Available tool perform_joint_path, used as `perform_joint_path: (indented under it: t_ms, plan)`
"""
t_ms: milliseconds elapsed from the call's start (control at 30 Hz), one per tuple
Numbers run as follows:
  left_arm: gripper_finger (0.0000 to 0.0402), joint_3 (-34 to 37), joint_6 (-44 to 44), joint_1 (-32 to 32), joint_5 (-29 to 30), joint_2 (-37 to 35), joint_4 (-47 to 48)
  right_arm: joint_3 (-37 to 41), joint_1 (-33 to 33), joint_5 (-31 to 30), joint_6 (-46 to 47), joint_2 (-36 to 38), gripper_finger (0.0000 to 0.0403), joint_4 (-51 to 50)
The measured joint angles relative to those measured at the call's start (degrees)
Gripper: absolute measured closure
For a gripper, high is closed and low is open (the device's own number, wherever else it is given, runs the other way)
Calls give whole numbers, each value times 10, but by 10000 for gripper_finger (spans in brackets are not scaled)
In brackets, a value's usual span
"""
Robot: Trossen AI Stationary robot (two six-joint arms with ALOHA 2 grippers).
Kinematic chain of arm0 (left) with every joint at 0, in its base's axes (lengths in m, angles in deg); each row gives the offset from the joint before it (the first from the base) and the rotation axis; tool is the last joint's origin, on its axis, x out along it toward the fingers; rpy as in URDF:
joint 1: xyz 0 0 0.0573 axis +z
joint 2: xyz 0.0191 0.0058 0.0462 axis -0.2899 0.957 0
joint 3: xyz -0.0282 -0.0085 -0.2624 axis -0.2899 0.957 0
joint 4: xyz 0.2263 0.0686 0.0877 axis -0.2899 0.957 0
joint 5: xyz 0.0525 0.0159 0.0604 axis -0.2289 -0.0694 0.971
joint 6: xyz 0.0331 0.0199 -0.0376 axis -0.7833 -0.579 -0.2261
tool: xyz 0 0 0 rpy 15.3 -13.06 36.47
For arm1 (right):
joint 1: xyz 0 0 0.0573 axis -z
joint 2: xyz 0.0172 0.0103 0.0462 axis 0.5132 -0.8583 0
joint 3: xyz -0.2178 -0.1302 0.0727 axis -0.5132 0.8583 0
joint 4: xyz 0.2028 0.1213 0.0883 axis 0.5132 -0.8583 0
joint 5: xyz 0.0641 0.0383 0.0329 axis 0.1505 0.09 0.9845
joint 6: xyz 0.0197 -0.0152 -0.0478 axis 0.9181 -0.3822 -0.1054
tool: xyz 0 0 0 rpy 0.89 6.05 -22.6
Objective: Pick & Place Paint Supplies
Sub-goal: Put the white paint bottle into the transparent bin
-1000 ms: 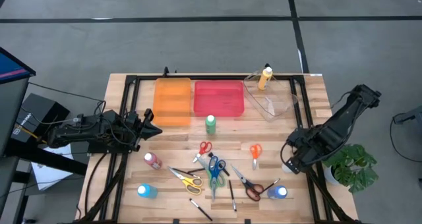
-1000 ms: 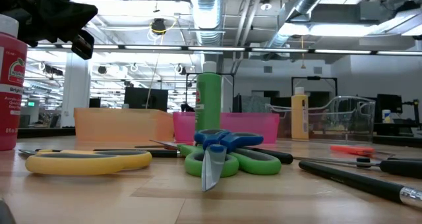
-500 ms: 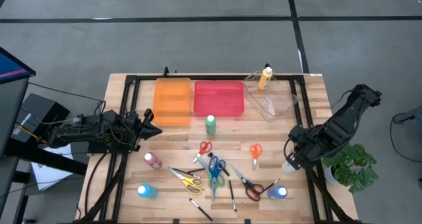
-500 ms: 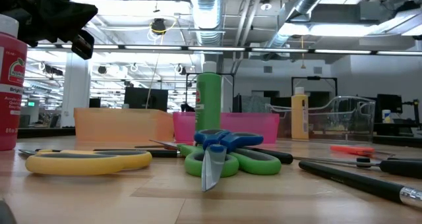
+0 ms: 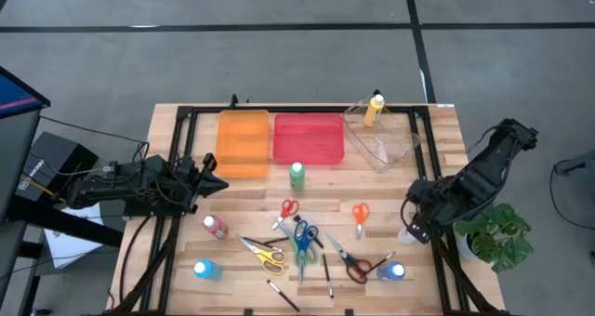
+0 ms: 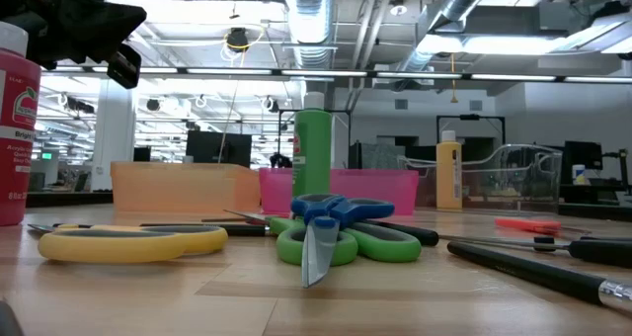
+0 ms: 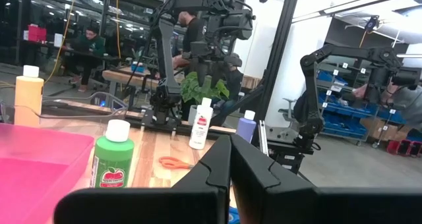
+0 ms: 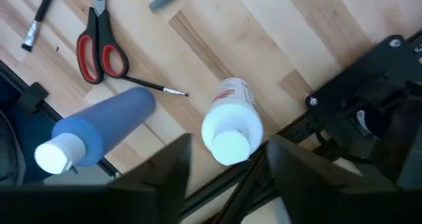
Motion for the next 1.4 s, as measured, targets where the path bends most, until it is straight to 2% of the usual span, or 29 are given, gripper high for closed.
perform_joint_path:
  t_ms: [100, 233, 467, 700, 933, 1400]
  plan:
    - [401, 0, 0, 0, 0, 0, 0, 9, 0, 2, 2, 0, 130, 11]
    - [401, 0, 0, 0, 0, 0, 0, 23, 0, 5, 11, -10, 90, 14]
    - [401, 0, 0, 0, 0, 0, 0, 62, 0, 75, 28, -28, 83, 30]
    - [401, 0, 0, 0, 0, 0, 1, 85, 0, 78, 36, -28, 83, 58]
    - [401, 0, 0, 0, 0, 0, 1, 92, 0, 78, 36, -28, 102, 62]
    - [401, 0, 0, 0, 0, 0, 1, 92, 0, 77, 35, -28, 197, 64]
